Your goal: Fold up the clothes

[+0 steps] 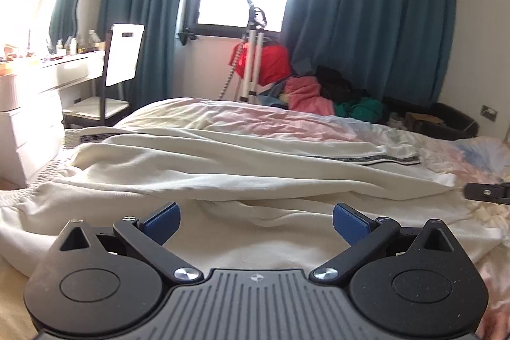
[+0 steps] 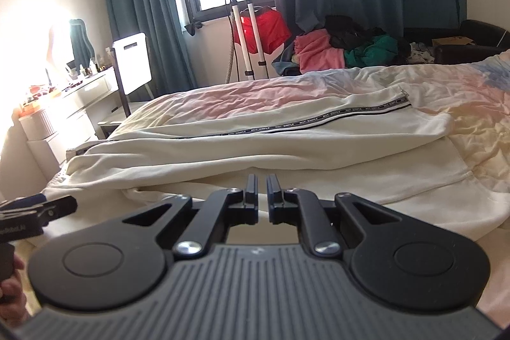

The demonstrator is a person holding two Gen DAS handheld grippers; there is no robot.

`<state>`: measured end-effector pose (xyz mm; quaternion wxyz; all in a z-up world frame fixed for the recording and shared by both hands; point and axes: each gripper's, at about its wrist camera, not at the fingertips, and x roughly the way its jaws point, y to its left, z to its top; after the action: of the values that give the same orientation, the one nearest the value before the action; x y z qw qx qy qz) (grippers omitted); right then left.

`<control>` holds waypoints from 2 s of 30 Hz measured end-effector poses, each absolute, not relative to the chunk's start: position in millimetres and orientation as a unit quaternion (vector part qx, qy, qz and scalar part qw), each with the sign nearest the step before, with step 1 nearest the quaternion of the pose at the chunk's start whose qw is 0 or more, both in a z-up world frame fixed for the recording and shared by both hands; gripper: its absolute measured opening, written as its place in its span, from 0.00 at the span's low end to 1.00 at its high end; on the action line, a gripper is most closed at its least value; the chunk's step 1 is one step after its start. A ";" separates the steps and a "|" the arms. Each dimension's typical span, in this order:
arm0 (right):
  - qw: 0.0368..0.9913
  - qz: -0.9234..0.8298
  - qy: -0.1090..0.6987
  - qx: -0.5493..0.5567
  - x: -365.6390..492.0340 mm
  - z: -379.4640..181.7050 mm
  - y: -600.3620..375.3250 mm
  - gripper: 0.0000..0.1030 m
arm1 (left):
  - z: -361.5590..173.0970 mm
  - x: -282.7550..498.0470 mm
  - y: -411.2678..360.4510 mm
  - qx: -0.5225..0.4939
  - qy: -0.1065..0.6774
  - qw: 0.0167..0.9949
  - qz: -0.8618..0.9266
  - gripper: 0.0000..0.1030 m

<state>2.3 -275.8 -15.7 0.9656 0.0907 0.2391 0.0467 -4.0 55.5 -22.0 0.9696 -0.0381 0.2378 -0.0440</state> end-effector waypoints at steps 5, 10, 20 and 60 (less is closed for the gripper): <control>0.957 0.021 0.269 0.106 11.6 -24.1 -284.6 0.10 | -17.4 17.0 152.0 -0.148 0.271 0.949 0.068 1.00; 0.947 -0.001 0.291 0.138 19.8 -32.3 -299.2 0.19 | -7.0 11.5 236.1 -0.147 0.279 0.927 0.203 1.00; 0.916 -0.018 0.318 0.244 35.3 -49.5 -334.7 0.66 | -71.4 -23.4 344.6 -0.486 0.290 0.807 0.167 1.00; 0.798 -0.252 0.188 0.514 16.7 -155.9 -536.8 0.05 | -97.7 -2.2 340.5 -0.524 0.273 0.793 0.147 0.15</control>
<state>16.7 -536.8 -155.9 0.7980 0.5143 0.1875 -0.2522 -2.2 340.5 -97.7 0.7932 -0.5241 0.2732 0.1468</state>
